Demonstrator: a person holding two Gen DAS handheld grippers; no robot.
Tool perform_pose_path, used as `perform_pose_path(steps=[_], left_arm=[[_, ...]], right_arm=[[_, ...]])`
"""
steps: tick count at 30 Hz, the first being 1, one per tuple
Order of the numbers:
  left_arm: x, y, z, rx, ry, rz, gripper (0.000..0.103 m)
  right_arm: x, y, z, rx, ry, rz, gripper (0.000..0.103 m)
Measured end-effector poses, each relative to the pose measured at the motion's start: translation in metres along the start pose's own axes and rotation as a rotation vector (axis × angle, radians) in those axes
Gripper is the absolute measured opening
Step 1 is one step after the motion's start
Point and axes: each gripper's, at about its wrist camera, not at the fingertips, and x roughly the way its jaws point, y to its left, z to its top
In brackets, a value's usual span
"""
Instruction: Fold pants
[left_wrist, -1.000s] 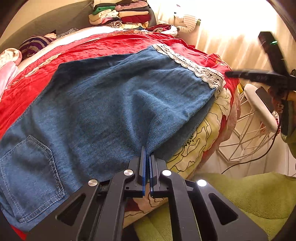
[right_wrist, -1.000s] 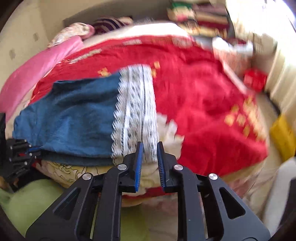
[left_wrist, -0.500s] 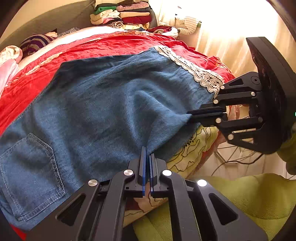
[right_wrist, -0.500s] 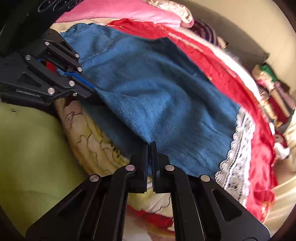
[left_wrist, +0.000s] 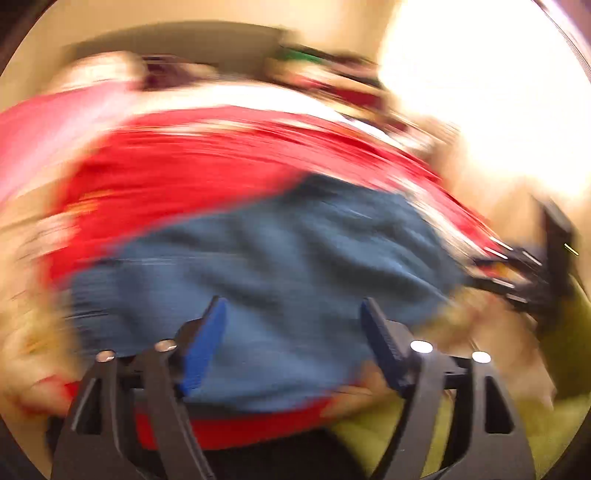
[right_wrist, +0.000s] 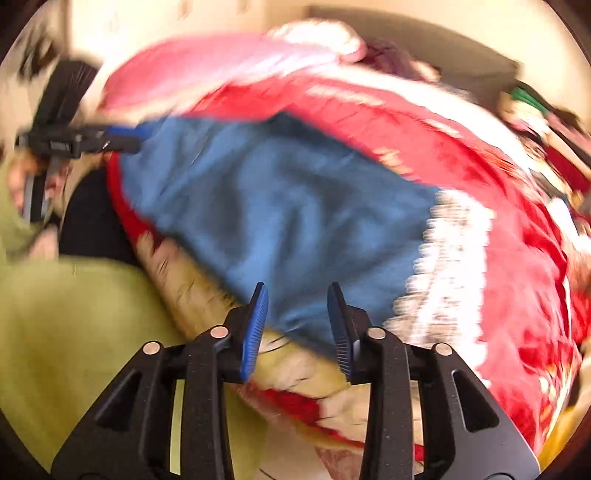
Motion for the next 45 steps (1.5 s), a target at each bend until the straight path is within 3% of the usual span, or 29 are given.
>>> perform_pose_path(steps=[3, 6, 8, 9, 15, 20, 22, 25, 28, 33, 37, 45], left_arm=[[-0.007, 0.051, -0.003, -0.161, 0.01, 0.163, 0.077], [0.001, 0.072, -0.007, -0.229, 0.05, 0.18, 0.077], [0.016, 0.071, -0.006, -0.209, 0.073, 0.195, 0.067], [0.021, 0.069, -0.005, -0.199, 0.078, 0.202, 0.035], [0.012, 0.101, 0.006, -0.228, 0.022, 0.26, 0.035], [0.02, 0.114, 0.004, -0.267, 0.046, 0.208, 0.039], [0.005, 0.108, 0.011, -0.26, 0.007, 0.199, 0.053], [-0.018, 0.088, 0.029, -0.182, -0.049, 0.225, 0.06], [-0.023, 0.064, 0.051, -0.127, -0.084, 0.153, 0.06], [0.017, 0.014, 0.086, -0.017, -0.056, 0.02, 0.06], [0.065, -0.022, 0.107, 0.049, 0.002, -0.09, 0.06], [0.144, -0.046, 0.115, 0.108, 0.119, -0.145, 0.06]], right_arm=[[0.0, -0.032, 0.002, 0.121, -0.015, -0.072, 0.028], [0.006, -0.051, -0.005, 0.19, 0.018, -0.111, 0.028], [0.012, -0.056, -0.01, 0.202, 0.049, -0.125, 0.029], [0.015, -0.058, -0.012, 0.2, 0.063, -0.135, 0.029], [0.027, -0.06, -0.031, 0.207, 0.117, -0.144, 0.029], [0.036, -0.062, -0.029, 0.223, 0.13, -0.129, 0.035], [0.031, -0.065, -0.026, 0.231, 0.122, -0.102, 0.038], [0.016, -0.073, -0.017, 0.272, 0.05, -0.066, 0.038], [0.005, -0.093, -0.001, 0.328, -0.039, -0.057, 0.043], [0.016, -0.133, 0.026, 0.405, -0.074, -0.082, 0.044], [0.036, -0.171, 0.043, 0.484, -0.074, -0.047, 0.044], [0.083, -0.206, 0.05, 0.542, -0.005, 0.027, 0.044]])
